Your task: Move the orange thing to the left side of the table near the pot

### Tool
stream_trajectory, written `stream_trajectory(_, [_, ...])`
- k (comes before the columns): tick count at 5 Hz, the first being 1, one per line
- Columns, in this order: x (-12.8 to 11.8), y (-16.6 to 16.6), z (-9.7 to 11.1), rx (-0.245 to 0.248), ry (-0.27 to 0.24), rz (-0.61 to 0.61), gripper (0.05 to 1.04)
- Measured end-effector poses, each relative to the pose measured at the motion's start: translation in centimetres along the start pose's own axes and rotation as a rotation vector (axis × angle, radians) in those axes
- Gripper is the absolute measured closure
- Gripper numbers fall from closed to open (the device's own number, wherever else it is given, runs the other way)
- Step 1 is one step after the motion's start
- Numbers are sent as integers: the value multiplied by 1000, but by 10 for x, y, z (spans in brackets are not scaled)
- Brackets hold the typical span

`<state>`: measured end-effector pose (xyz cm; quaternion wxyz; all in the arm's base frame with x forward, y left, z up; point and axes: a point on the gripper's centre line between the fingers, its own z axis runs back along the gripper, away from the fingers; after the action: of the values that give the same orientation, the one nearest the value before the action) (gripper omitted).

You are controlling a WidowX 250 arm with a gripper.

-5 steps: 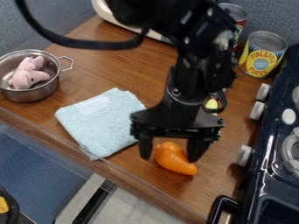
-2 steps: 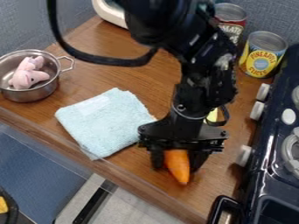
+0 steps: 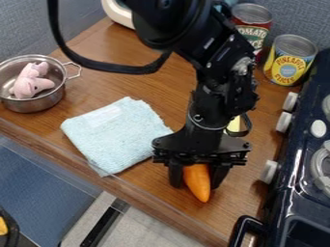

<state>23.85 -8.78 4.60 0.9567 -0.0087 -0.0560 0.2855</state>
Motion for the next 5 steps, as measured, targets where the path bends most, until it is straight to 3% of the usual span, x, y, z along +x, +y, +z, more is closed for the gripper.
stream_trajectory(1, [6, 19, 11, 23, 8, 9, 426])
stream_trajectory(2, [19, 25, 40, 28, -29, -28, 426])
stream_trajectory(3, [49, 26, 62, 22, -70, -43, 426])
stream_trajectory(4, [91, 42, 71, 50, -109, -1, 426])
stream_trajectory(5, [130, 69, 71, 90, -114, 51, 426])
